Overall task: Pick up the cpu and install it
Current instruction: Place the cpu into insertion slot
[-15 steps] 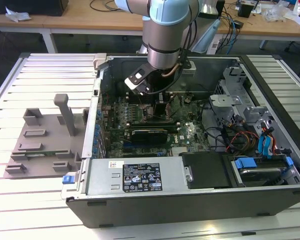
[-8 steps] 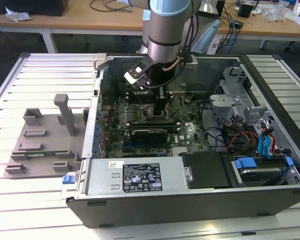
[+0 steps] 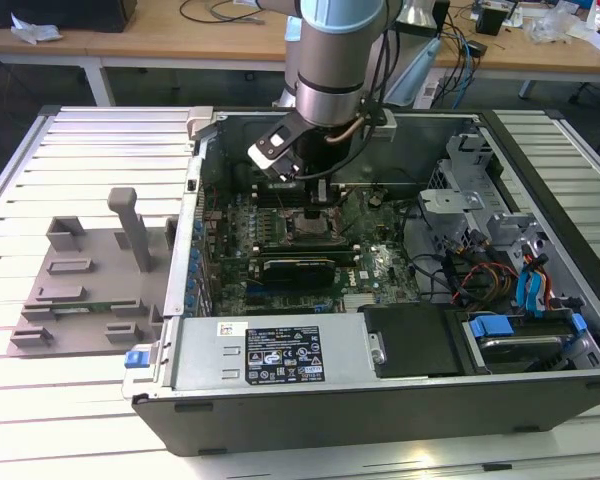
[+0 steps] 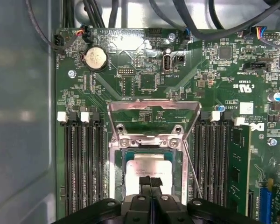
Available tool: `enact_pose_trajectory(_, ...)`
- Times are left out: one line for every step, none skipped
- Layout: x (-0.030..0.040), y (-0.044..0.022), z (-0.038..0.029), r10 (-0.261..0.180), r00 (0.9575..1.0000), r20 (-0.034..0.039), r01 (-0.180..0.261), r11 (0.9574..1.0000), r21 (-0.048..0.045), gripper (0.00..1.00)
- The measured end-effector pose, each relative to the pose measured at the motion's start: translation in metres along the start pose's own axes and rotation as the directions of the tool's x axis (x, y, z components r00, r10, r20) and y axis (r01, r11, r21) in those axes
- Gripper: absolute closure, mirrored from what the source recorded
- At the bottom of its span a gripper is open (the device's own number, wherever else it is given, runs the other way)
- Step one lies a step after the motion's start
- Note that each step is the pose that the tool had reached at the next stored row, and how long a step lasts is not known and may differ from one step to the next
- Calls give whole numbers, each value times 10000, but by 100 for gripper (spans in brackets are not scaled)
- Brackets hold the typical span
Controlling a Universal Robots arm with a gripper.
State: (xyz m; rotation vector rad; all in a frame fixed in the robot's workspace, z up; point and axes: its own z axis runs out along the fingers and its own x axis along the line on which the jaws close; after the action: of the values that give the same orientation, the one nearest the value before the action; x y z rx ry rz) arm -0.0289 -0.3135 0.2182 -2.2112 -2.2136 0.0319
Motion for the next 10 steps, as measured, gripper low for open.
enact_pose_trajectory(1, 1, 24, -16, 9996, 268, 16, 10000, 4, 89)
enact_pose_trajectory(3, 1, 43, -120, 9993, 343, 120, 9999, 4, 89)
enact_pose_trajectory(3, -2, 49, -197, 9992, 338, 197, 9998, 3, 89)
enact_pose_trajectory(3, -3, 54, -297, 9990, 327, 297, 9996, 2, 89)
enact_pose_trajectory(5, -5, 68, -506, 9983, 293, 506, 9987, -1, 89)
enact_pose_trajectory(6, -6, 82, -530, 9983, 236, 531, 9986, -3, 89)
enact_pose_trajectory(7, -5, 109, -532, 9984, 190, 532, 9986, -7, 89)
enact_pose_trajectory(6, -4, 128, -533, 9984, 187, 533, 9986, -5, 89)
enact_pose_trajectory(5, -4, 146, -533, 9984, 195, 533, 9986, 3, 89)
enact_pose_trajectory(5, 11, 161, -531, 9984, 191, 531, 9986, 3, 89)
